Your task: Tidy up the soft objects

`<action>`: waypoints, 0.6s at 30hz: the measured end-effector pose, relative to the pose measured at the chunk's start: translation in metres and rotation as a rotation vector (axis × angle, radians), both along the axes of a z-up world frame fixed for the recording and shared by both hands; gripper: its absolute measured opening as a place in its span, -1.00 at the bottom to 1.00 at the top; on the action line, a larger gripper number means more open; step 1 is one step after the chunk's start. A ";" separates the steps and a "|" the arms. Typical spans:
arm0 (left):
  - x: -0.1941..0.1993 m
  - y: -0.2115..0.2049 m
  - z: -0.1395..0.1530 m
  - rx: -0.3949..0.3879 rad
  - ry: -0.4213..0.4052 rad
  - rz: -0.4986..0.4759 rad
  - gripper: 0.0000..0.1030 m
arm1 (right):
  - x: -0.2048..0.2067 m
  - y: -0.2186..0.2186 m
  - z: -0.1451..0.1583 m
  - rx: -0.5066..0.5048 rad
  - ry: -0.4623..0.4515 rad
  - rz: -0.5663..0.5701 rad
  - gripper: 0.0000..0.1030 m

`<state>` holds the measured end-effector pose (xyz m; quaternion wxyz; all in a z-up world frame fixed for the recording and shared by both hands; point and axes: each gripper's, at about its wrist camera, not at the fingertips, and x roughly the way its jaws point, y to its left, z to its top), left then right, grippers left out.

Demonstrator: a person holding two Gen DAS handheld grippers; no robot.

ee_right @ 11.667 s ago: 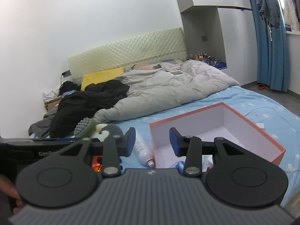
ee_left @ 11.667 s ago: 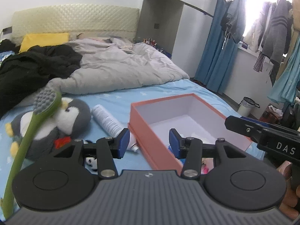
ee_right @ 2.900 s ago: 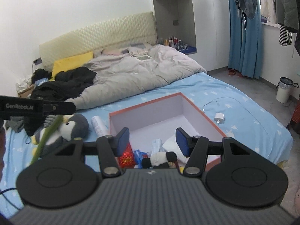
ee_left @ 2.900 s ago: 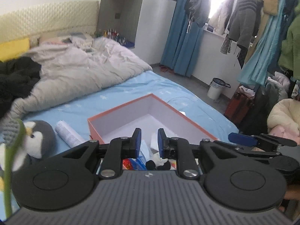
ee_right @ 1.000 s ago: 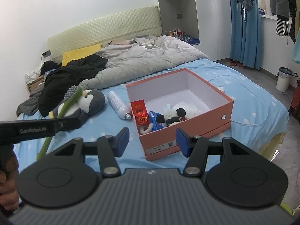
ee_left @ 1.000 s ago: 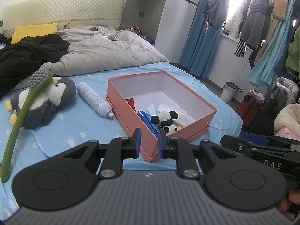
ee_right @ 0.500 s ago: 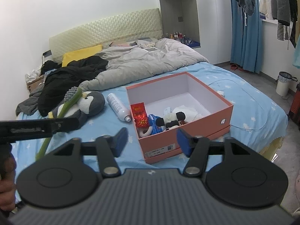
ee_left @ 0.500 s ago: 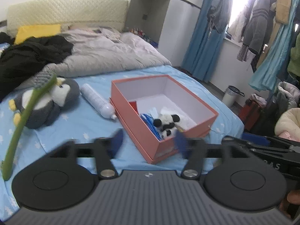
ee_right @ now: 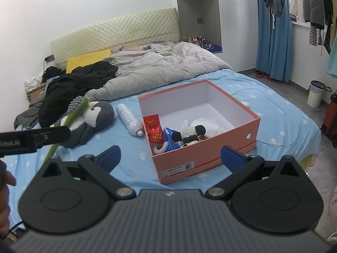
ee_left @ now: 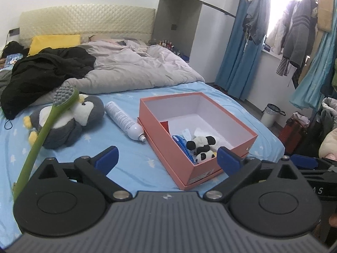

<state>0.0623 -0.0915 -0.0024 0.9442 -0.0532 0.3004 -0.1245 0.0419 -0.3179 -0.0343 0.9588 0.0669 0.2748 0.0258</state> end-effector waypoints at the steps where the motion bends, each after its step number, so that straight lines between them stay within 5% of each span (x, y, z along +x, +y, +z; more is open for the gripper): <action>1: 0.000 0.001 0.000 -0.002 0.002 0.004 0.98 | 0.000 0.000 0.000 0.001 -0.001 0.001 1.00; 18: -0.003 0.008 0.004 0.016 0.008 0.043 0.99 | 0.003 0.001 0.000 0.030 0.018 0.009 1.00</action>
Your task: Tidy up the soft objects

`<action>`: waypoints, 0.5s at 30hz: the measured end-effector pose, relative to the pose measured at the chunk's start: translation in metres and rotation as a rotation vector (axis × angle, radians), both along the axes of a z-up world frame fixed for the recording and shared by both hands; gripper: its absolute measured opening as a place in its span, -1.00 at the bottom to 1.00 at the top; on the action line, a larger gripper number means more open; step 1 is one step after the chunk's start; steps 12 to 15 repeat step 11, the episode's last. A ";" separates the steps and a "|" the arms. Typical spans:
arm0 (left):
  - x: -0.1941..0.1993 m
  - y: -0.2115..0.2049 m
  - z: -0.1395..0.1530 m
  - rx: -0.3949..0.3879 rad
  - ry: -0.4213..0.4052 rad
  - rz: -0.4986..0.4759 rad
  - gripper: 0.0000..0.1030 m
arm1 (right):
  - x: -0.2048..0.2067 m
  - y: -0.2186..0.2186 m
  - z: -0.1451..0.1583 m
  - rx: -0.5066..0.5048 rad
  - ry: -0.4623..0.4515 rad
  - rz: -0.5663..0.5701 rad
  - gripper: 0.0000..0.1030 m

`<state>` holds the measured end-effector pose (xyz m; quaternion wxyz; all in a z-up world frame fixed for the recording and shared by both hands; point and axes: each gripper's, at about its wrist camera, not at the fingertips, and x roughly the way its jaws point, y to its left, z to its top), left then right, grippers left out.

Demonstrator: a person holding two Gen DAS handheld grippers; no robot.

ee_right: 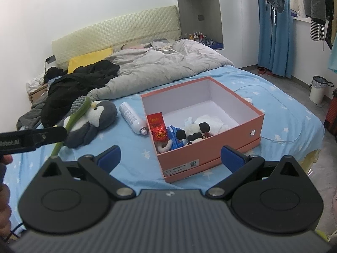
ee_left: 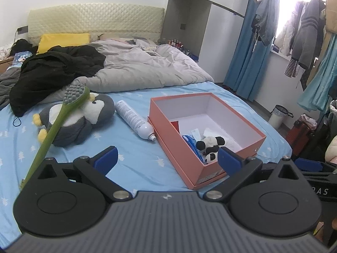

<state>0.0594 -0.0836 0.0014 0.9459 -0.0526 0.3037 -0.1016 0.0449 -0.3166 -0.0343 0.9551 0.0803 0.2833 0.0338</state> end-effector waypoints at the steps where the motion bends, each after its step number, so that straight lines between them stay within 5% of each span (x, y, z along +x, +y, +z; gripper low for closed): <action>1: 0.000 0.000 0.000 0.001 -0.001 -0.003 0.99 | 0.000 0.000 0.000 0.001 0.001 0.000 1.00; 15: -0.002 0.001 0.001 0.000 -0.007 0.008 0.99 | 0.000 0.002 0.001 -0.006 -0.003 -0.004 1.00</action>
